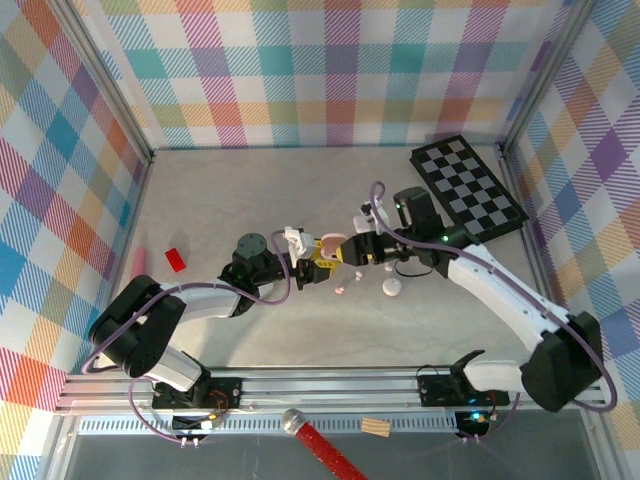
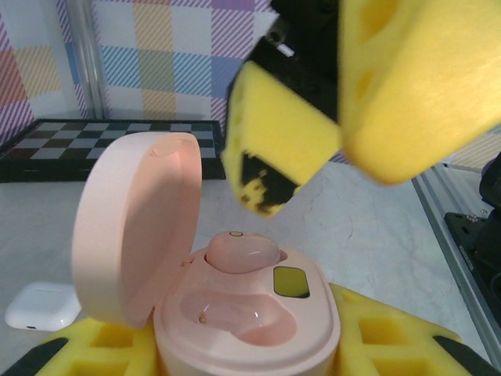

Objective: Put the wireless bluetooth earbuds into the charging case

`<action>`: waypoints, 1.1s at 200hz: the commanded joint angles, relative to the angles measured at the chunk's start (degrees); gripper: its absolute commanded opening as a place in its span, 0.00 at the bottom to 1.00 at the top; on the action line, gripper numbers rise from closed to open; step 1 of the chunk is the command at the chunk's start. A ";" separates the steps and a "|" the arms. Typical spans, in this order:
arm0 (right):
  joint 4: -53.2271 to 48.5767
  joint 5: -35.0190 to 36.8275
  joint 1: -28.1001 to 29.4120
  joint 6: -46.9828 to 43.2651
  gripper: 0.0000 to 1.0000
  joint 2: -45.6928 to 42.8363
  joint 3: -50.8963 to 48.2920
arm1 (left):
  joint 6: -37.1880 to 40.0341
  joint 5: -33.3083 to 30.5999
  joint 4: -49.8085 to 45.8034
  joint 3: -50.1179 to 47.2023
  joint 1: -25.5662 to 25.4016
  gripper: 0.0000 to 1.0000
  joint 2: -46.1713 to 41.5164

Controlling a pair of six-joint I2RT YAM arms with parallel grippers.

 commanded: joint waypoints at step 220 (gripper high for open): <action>14.46 8.92 3.54 17.15 0.32 26.29 -8.92 | -1.51 -0.39 -5.03 -4.70 9.44 0.37 -17.68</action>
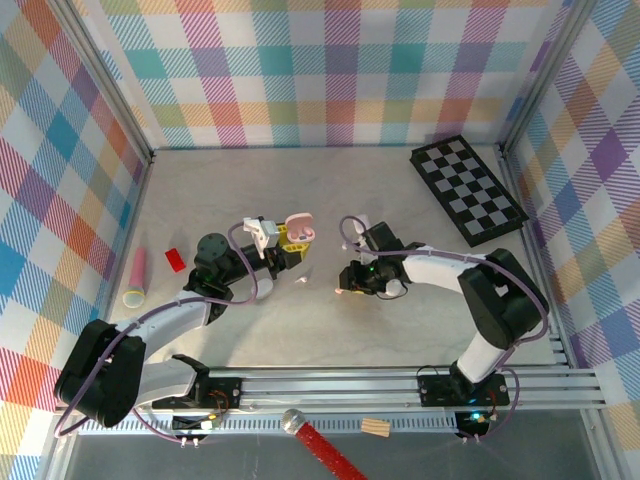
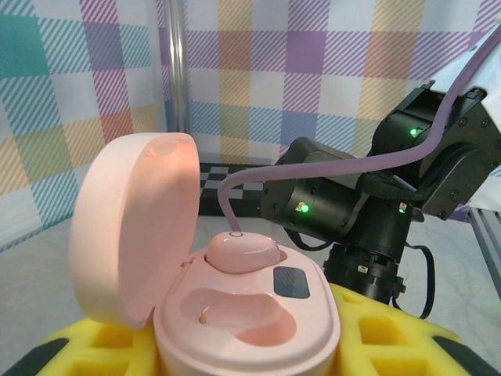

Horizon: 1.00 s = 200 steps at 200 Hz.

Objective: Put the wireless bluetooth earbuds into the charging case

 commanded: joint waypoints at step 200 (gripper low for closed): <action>-11.87 16.05 4.81 -13.76 0.38 -1.59 9.28 | -1.73 -3.91 1.28 -1.80 5.31 0.37 0.06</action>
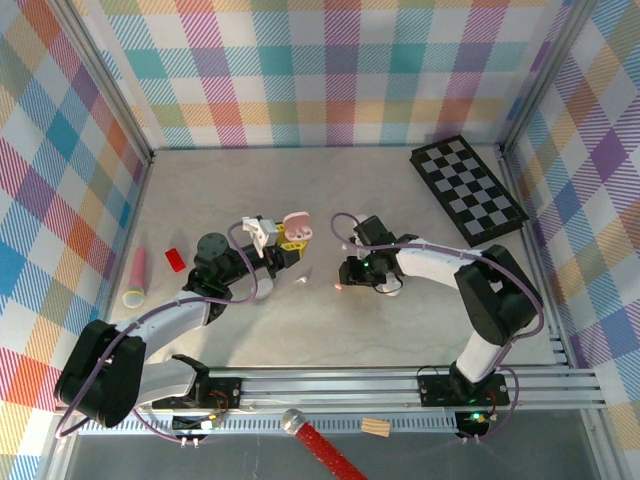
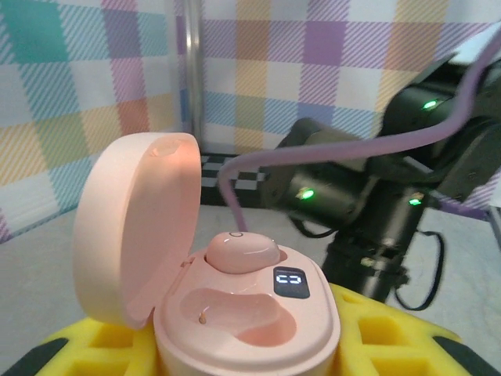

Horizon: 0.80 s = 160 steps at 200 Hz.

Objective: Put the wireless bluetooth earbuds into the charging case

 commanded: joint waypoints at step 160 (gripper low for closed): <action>-20.99 35.02 18.30 -25.98 0.33 13.08 19.19 | -11.81 -6.19 4.41 -1.15 13.07 0.37 -0.40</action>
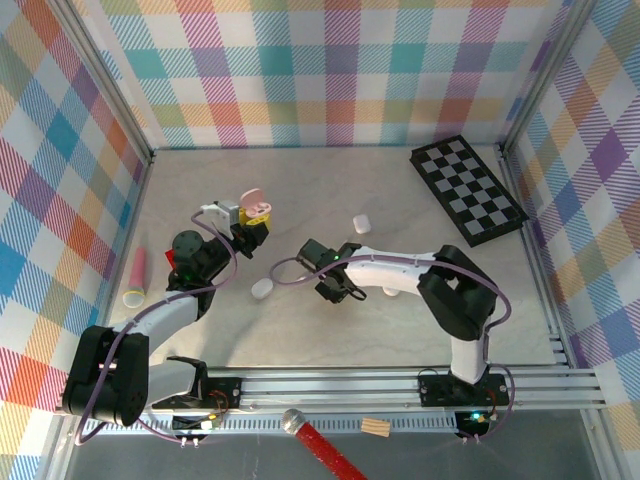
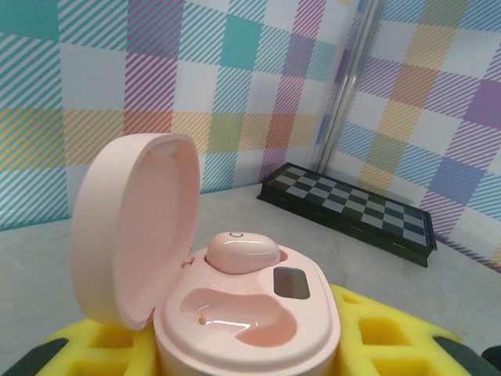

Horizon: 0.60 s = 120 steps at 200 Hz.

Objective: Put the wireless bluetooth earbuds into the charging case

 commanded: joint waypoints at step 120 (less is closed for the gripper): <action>-5.99 4.92 0.67 -0.66 0.22 6.18 6.83 | -0.52 3.70 -0.10 0.17 0.63 0.37 -0.60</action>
